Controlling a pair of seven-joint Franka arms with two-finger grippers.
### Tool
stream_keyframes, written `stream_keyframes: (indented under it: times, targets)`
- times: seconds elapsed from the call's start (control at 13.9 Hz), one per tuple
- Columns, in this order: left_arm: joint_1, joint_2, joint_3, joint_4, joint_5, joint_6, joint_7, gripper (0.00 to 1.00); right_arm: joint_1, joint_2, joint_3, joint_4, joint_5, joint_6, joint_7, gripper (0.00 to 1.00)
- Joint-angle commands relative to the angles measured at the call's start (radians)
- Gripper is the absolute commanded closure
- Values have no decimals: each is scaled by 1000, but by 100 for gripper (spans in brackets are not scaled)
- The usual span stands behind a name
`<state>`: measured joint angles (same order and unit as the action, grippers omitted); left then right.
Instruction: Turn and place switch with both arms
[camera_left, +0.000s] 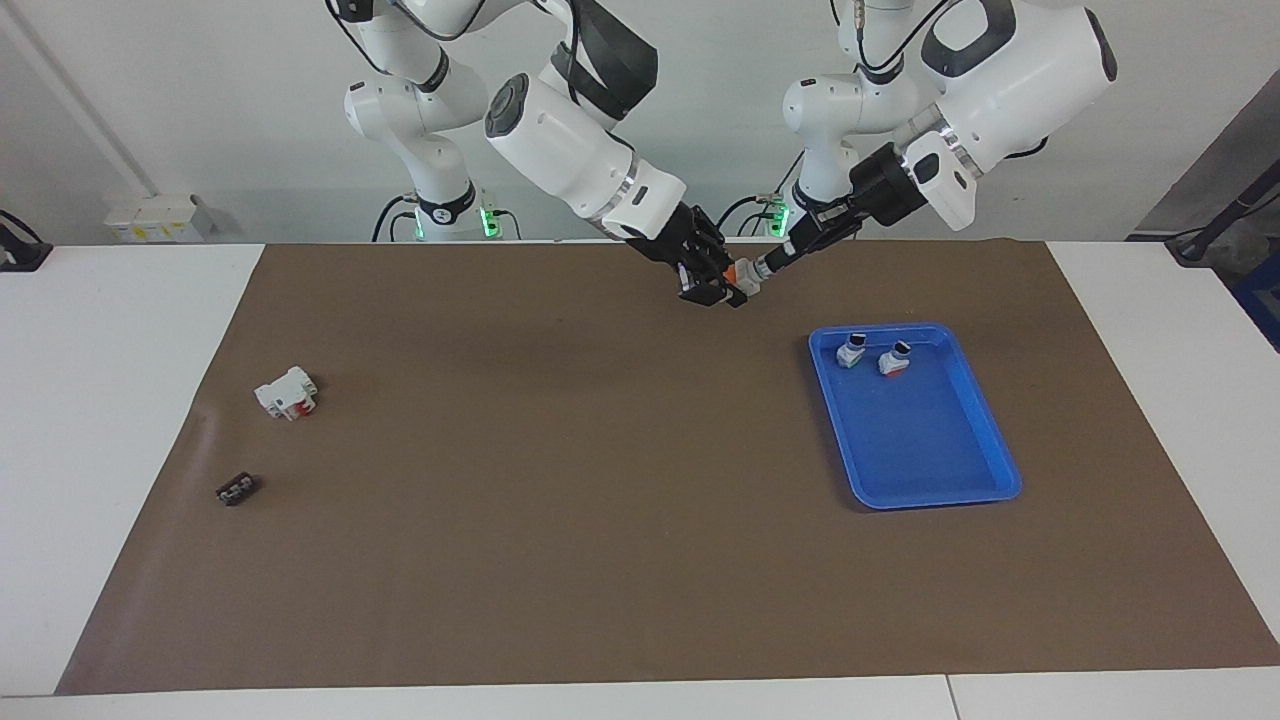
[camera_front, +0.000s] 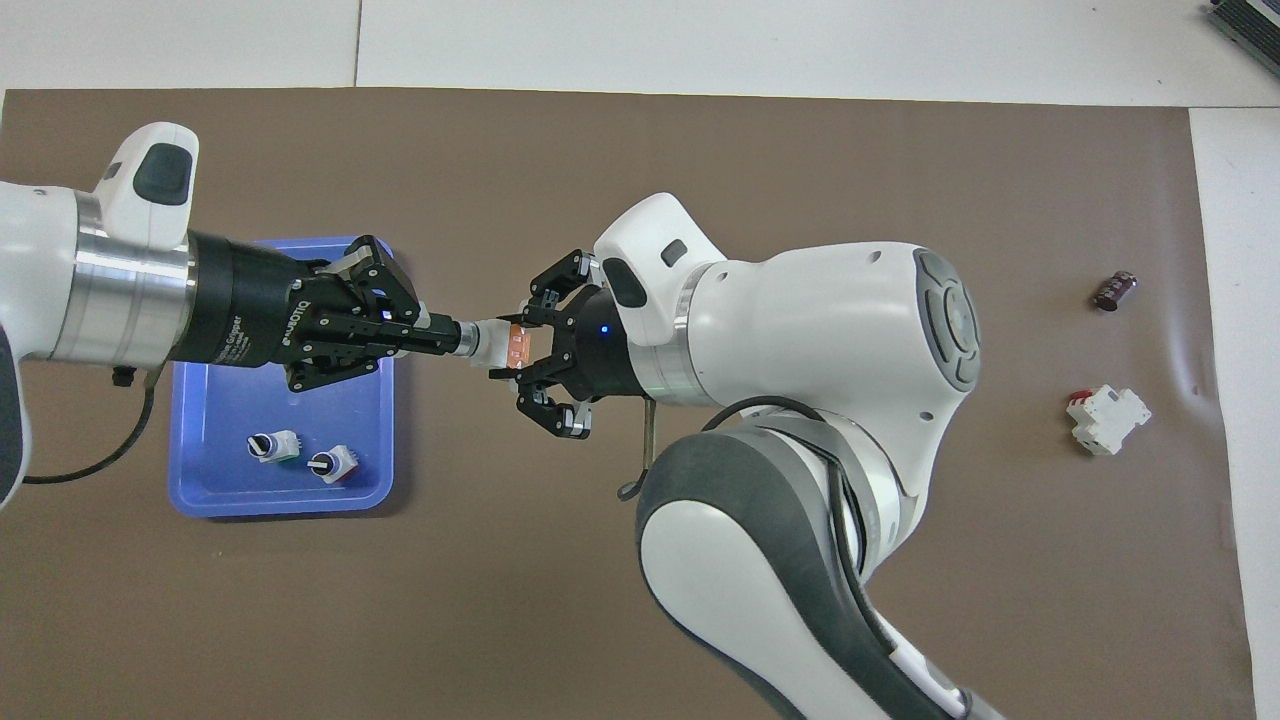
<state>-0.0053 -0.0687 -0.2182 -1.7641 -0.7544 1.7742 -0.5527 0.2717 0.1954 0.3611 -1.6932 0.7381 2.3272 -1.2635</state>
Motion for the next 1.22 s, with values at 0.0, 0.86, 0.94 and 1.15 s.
stream_keyframes:
  times: [0.0, 0.86, 0.94, 1.15]
  targets:
    - [11, -31, -10, -23, 0, -84, 80, 100, -9, -2, 1, 10, -9, 23, 36, 100]
    - [30, -52, -6, -52, 7, -165, 848, 100, -16, -7, 1, 10, -9, 20, 35, 100]
    - [31, -54, -6, -57, 12, -151, 922, 100, -16, -7, 1, 10, -9, 20, 35, 100]
    - [31, -53, -7, -61, 69, -84, 1057, 100, -17, -10, 1, 10, -9, 20, 35, 100]
